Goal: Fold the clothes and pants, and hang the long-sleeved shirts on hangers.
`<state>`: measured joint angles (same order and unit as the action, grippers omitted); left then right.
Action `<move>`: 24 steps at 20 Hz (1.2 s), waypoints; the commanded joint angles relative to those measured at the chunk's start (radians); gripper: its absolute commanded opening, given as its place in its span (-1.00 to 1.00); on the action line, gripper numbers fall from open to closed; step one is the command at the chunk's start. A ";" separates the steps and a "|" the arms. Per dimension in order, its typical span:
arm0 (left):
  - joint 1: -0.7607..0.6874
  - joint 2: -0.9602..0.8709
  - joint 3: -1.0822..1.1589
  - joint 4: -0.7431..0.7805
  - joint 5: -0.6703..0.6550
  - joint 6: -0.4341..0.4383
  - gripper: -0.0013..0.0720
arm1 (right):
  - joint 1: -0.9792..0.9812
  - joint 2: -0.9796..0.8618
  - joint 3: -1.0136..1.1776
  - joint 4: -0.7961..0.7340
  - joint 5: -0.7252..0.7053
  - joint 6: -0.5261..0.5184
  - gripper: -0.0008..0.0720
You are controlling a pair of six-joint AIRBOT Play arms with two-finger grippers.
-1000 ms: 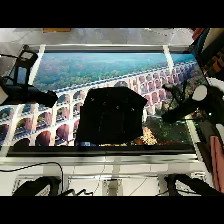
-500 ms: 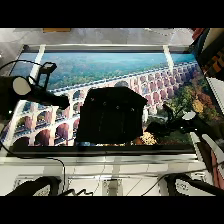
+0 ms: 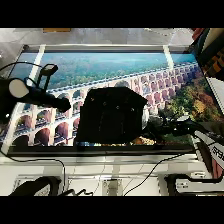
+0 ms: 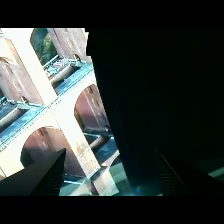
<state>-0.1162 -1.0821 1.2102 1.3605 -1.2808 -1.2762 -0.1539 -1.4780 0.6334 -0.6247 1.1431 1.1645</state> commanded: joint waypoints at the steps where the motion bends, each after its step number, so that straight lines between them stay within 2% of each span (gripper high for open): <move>1: 0.064 0.134 -0.130 -0.001 -0.015 0.034 0.76 | -0.001 -0.011 -0.001 0.031 -0.017 -0.040 -0.10; 4: 0.181 0.256 -0.325 -0.013 -0.014 0.017 0.76 | -0.001 -0.011 -0.001 0.087 -0.021 -0.101 -0.09; 7: 0.286 0.272 -0.497 -0.131 -0.001 0.018 0.75 | -0.001 -0.011 -0.001 0.163 -0.043 -0.140 -0.09; 8: 0.306 0.267 -0.545 -0.188 0.037 0.020 0.76 | -0.001 -0.011 -0.001 0.167 -0.062 -0.140 -0.21; 9: 0.316 0.261 -0.579 -0.238 0.079 0.029 0.75 | -0.001 -0.011 -0.001 0.167 -0.073 -0.140 -0.58; 10: 0.317 0.253 -0.604 -0.286 0.128 0.028 0.76 | -0.001 -0.011 -0.001 0.168 -0.080 -0.143 -0.85; 13: 0.317 0.203 -0.628 -0.359 0.190 0.028 0.73 | -0.001 -0.011 -0.001 0.170 -0.081 -0.188 -0.86; 14: 0.317 0.169 -0.629 -0.359 0.189 0.028 0.60 | -0.001 -0.011 -0.001 0.170 -0.079 -0.190 -0.86; 17: 0.315 0.046 -0.629 -0.407 0.179 0.037 0.60 | -0.001 -0.010 -0.001 0.170 -0.061 -0.190 -0.86; 20: 0.315 -0.080 -0.629 -0.537 0.179 0.139 0.60 | -0.001 -0.005 -0.001 0.170 -0.050 -0.190 -0.86; 24: 0.315 -0.222 -0.629 -0.562 0.190 0.213 0.60 | -0.001 -0.006 0.000 0.176 -0.024 -0.190 -0.86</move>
<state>0.1989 -1.2091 0.5823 0.8455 -1.0969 -1.1263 -0.1539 -1.4845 0.6323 -0.4511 1.0996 0.9764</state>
